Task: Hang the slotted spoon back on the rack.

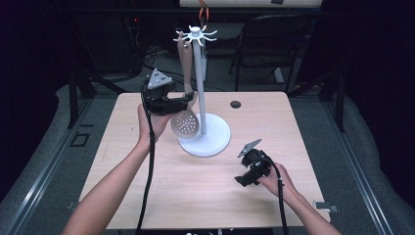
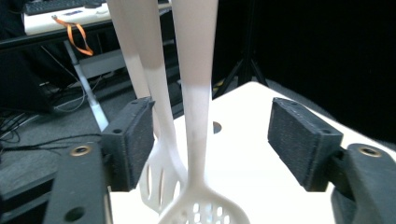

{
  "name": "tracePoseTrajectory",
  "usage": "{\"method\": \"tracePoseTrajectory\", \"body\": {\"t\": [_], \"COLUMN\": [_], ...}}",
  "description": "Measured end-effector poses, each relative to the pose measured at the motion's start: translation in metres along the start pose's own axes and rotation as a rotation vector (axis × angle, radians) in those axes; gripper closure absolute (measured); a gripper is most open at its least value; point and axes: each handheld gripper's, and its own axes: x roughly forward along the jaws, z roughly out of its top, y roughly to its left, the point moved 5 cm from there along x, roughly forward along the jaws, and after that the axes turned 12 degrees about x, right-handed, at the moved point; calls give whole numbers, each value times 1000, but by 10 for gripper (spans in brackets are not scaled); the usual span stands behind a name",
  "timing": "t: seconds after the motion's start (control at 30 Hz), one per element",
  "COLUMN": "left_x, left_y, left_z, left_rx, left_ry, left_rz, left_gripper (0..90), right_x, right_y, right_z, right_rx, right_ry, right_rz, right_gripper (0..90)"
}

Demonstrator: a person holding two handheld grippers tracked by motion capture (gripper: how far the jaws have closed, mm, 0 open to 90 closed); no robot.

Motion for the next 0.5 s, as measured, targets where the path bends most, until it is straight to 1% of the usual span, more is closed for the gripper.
{"method": "tracePoseTrajectory", "body": {"t": [0.13, 0.27, 0.43, 0.5], "left_x": [-9, -17, -25, -27], "left_y": [-4, -5, -4, -3], "left_z": [-9, -22, -43, -52], "left_rx": [26, 37, 31, 24], "left_ry": [35, 70, 110, 124], "left_rz": [-2, -8, 9, 10], "left_gripper": [246, 200, 161, 156], "right_x": [0, 0, 0, 0], "right_y": [0, -1, -1, -1], "right_z": [0, 0, 0, 0], "right_rx": [-1, -4, -7, -6], "right_ry": [2, 1, 2, 5], "right_rz": [-6, -11, -15, -19], "right_gripper": [123, 122, 122, 122]}}
